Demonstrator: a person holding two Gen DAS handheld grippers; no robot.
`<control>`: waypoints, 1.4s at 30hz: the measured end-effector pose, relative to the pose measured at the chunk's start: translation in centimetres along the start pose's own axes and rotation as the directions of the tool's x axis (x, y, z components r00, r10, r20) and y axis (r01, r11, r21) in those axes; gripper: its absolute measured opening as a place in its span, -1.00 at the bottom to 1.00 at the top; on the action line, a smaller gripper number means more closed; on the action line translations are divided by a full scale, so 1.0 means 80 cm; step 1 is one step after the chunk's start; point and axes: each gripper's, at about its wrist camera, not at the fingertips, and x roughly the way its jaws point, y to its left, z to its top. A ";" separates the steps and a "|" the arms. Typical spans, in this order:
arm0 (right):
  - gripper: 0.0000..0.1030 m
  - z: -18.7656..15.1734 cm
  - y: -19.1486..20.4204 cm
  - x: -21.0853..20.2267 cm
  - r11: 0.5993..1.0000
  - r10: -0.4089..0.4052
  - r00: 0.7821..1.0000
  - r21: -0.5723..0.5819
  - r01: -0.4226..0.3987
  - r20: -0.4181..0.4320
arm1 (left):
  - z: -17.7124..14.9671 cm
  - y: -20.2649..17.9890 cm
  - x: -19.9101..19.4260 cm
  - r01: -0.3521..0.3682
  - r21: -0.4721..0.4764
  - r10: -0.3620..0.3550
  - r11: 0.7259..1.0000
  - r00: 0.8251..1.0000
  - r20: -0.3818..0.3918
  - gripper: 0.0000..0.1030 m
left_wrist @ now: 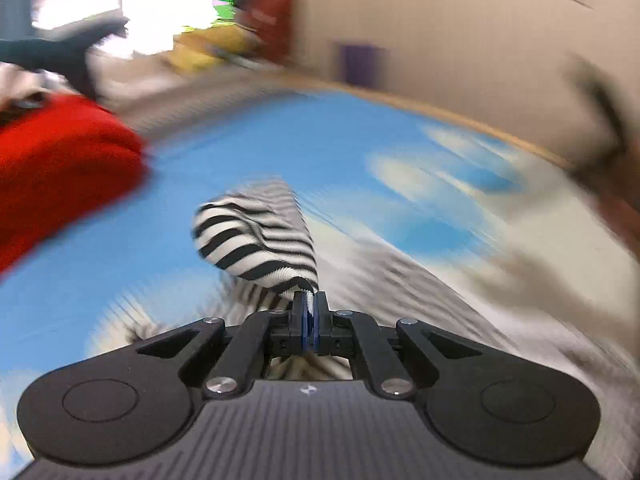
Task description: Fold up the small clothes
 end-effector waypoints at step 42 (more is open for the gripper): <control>-0.85 -0.070 0.011 0.098 0.902 0.304 0.879 0.407 -0.143 -0.366 | -0.135 0.110 -0.013 -0.303 -0.858 0.092 0.415 0.952 -0.292 -0.93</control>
